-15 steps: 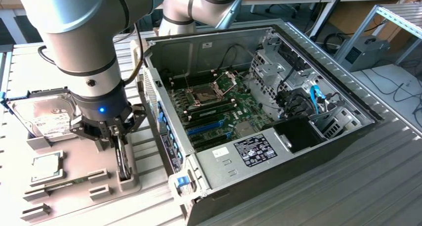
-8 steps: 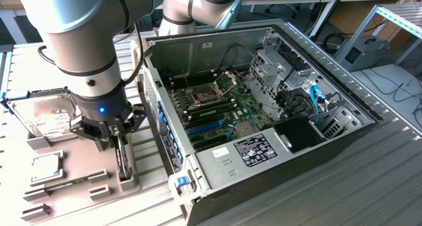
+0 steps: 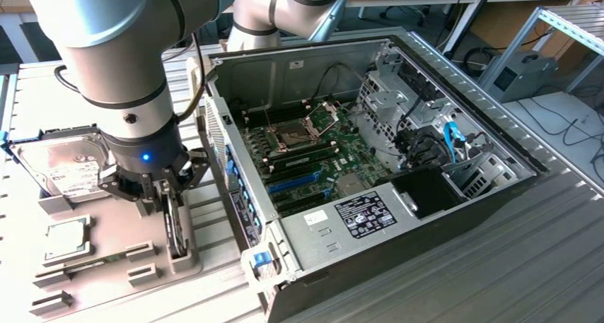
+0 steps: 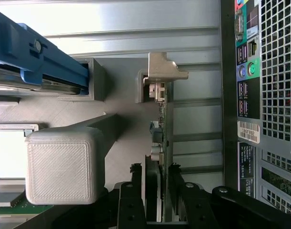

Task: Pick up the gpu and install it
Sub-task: 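Pick up the gpu and move the gpu toward the slot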

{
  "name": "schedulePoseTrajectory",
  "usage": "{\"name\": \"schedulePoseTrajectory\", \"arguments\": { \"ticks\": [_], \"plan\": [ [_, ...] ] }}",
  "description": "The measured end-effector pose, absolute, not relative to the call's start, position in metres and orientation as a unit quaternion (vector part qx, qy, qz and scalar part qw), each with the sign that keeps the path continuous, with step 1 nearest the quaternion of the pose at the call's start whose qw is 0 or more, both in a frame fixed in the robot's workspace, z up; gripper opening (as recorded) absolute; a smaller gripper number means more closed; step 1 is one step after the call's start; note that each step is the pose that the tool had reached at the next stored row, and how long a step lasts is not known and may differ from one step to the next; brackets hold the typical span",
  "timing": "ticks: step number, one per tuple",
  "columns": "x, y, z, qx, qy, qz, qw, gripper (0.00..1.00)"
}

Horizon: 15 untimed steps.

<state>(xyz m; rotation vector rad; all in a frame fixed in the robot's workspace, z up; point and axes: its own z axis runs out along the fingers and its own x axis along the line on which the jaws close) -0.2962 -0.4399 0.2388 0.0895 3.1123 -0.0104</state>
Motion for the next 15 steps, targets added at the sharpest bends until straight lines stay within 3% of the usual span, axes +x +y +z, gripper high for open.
{"name": "schedulePoseTrajectory", "arguments": {
  "ticks": [15],
  "plan": [
    [-0.2962,-0.4399,0.2424,0.029,0.999,-0.003,0.014,0.35]
  ]
}}
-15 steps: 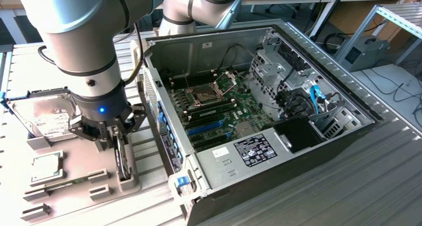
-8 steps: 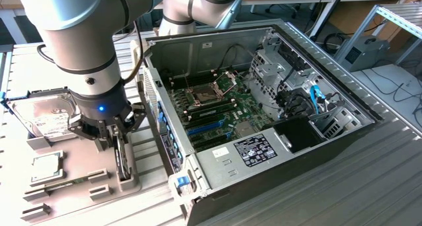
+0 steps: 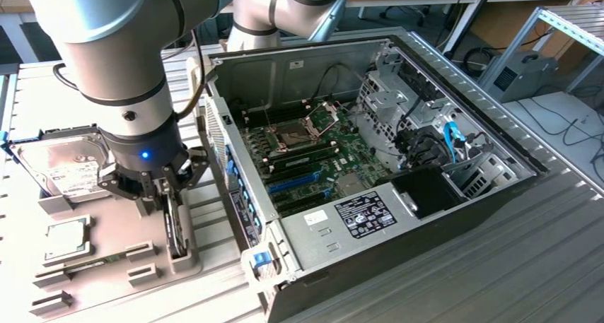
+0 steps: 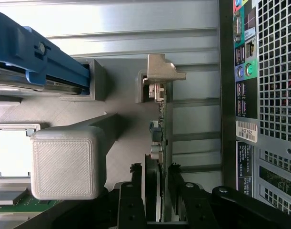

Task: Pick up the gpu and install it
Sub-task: 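Pick up the gpu and move the gpu toward the slot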

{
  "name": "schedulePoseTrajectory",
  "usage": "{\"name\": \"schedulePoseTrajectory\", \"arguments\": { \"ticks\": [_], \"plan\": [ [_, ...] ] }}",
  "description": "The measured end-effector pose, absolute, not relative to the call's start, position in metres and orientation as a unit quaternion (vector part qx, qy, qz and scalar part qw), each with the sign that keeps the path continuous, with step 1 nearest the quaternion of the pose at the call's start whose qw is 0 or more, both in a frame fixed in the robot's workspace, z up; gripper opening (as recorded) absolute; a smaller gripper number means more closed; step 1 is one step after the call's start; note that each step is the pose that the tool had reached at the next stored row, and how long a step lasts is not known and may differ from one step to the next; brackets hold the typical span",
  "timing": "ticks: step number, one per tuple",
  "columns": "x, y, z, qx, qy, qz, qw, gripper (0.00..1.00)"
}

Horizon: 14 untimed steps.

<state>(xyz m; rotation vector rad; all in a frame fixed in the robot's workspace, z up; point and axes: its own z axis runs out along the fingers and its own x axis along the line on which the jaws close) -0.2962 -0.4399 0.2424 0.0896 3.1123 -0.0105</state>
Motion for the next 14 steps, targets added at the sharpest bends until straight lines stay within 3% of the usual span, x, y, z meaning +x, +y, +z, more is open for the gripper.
{"name": "schedulePoseTrajectory", "arguments": {
  "ticks": [1,14],
  "plan": [
    [-0.2962,-0.4399,0.2424,0.029,0.999,-0.003,0.014,0.28],
    [-0.2961,-0.4399,0.2430,0.029,0.999,-0.003,0.014,0.27]
  ]
}}
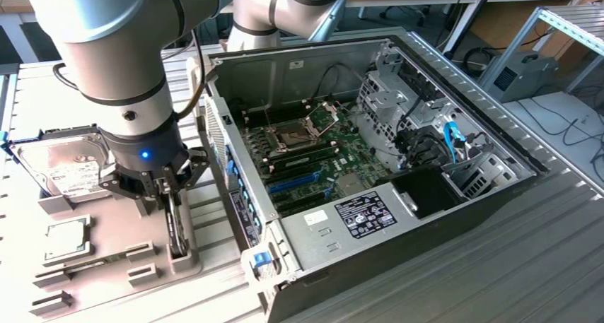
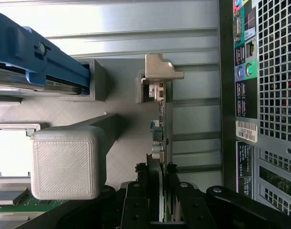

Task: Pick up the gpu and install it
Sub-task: 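Pick up the gpu and move the gpu toward the slot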

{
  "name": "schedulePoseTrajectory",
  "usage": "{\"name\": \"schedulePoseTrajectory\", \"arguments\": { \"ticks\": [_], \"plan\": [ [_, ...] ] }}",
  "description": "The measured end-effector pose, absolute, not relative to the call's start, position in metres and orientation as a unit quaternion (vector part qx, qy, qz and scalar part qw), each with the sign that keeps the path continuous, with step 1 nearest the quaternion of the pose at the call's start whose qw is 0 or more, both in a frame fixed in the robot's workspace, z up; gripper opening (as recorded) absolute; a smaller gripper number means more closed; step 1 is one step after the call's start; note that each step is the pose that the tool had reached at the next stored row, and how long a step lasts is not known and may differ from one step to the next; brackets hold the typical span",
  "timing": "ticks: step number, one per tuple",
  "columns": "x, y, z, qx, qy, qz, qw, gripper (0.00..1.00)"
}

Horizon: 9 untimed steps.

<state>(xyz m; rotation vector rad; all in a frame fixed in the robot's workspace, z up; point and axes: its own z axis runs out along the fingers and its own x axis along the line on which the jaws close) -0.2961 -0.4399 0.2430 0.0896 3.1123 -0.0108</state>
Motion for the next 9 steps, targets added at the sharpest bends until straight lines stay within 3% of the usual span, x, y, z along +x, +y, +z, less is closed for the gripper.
{"name": "schedulePoseTrajectory", "arguments": {
  "ticks": [9],
  "plan": [
    [-0.2962,-0.4399,0.2506,0.029,0.999,-0.004,0.014,0.27]
  ]
}}
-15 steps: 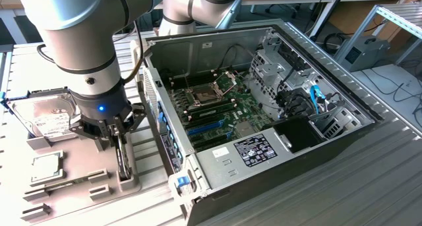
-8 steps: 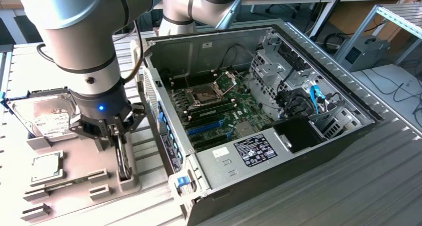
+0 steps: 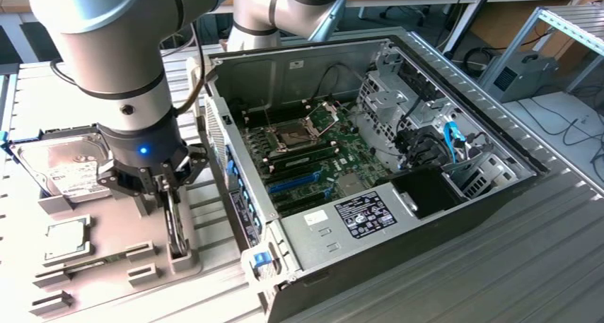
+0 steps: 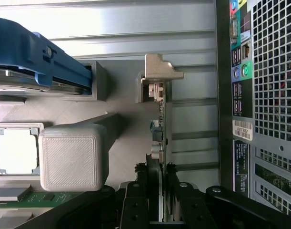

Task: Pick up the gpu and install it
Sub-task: 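Pick up the gpu and move the gpu toward the slot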

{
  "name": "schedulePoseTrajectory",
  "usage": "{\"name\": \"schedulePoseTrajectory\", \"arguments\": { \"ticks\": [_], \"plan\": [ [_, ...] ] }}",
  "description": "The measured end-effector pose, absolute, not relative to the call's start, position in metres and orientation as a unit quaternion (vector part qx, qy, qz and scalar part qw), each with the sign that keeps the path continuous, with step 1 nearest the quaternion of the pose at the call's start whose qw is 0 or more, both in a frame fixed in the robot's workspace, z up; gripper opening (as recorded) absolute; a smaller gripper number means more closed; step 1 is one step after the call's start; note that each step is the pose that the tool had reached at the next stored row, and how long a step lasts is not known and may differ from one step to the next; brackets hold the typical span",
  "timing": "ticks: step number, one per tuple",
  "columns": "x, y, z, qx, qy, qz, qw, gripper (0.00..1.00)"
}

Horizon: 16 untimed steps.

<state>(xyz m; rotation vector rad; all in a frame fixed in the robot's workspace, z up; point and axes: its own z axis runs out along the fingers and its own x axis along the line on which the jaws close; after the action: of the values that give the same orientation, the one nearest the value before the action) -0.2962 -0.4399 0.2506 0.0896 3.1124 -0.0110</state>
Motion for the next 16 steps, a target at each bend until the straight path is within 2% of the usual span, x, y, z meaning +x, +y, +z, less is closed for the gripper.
{"name": "schedulePoseTrajectory", "arguments": {
  "ticks": [16],
  "plan": [
    [-0.296,-0.440,0.264,0.029,0.999,-0.004,0.014,0.27]
  ]
}}
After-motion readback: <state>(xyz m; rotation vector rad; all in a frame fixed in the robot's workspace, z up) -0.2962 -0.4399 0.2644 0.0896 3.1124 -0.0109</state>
